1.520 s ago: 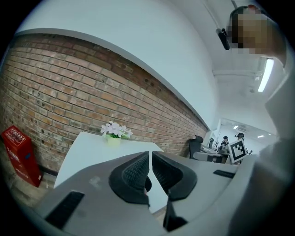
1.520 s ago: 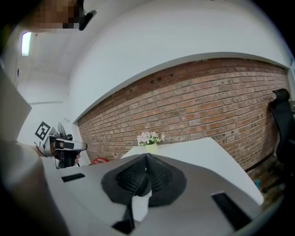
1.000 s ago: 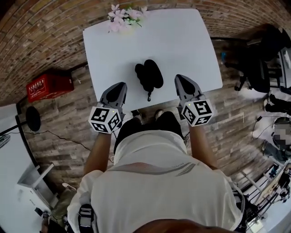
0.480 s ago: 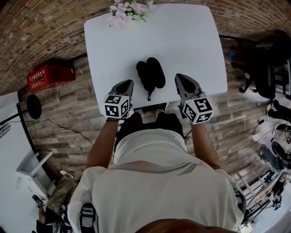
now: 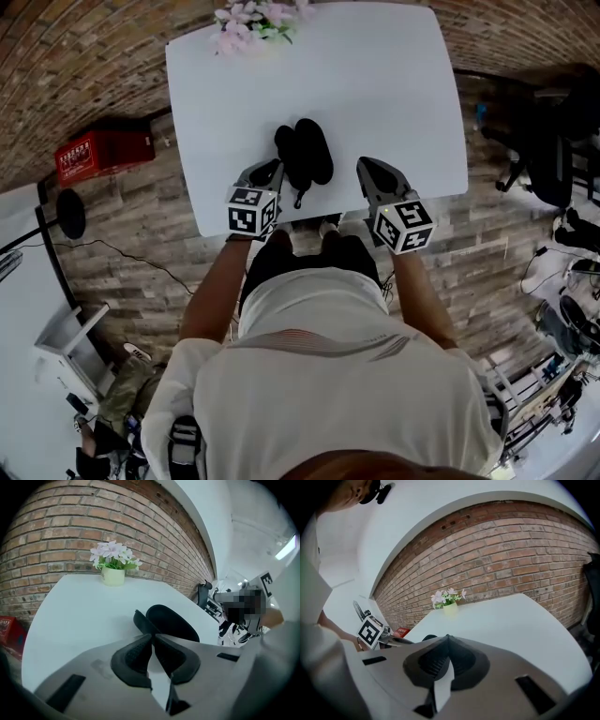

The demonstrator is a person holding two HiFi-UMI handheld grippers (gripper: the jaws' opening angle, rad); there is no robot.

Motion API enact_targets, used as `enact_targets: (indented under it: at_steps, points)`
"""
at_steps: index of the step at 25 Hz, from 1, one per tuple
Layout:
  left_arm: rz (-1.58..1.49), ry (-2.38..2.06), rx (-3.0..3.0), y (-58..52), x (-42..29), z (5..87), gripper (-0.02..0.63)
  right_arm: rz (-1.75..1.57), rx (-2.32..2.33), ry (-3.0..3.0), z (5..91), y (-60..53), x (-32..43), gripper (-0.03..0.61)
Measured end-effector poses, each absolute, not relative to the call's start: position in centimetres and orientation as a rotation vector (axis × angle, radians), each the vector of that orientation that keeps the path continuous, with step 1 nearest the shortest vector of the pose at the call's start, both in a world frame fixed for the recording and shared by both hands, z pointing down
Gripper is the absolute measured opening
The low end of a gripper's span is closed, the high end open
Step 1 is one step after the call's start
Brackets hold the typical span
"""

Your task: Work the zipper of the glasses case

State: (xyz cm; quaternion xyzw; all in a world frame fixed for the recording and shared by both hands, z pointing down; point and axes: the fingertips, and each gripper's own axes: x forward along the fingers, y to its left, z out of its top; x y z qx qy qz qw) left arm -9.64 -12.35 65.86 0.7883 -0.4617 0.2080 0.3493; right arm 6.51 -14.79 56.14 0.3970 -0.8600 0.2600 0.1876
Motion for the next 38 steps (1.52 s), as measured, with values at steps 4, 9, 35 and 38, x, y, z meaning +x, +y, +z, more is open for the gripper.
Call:
enact_targets:
  at_steps: [4, 9, 35, 38]
  points:
    - [0.545, -1.198, 2.074, -12.8, -8.7, 65.0, 0.032, 0.747, 1.123, -2.409, 56.5, -15.1, 7.3, 0.052]
    - [0.534, -1.167, 2.112, -13.4, -6.7, 64.1, 0.032, 0.791, 1.095, -2.391, 57.9, -14.8, 7.3, 0.052]
    - [0.575, -0.980, 2.237, -17.5, 1.8, 64.1, 0.032, 1.121, 1.005, -2.306, 63.1, -12.3, 7.0, 0.182]
    - [0.575, -0.981, 2.239, -17.4, 1.8, 64.1, 0.032, 1.175, 0.930, -2.275, 64.8, -11.6, 6.1, 0.292]
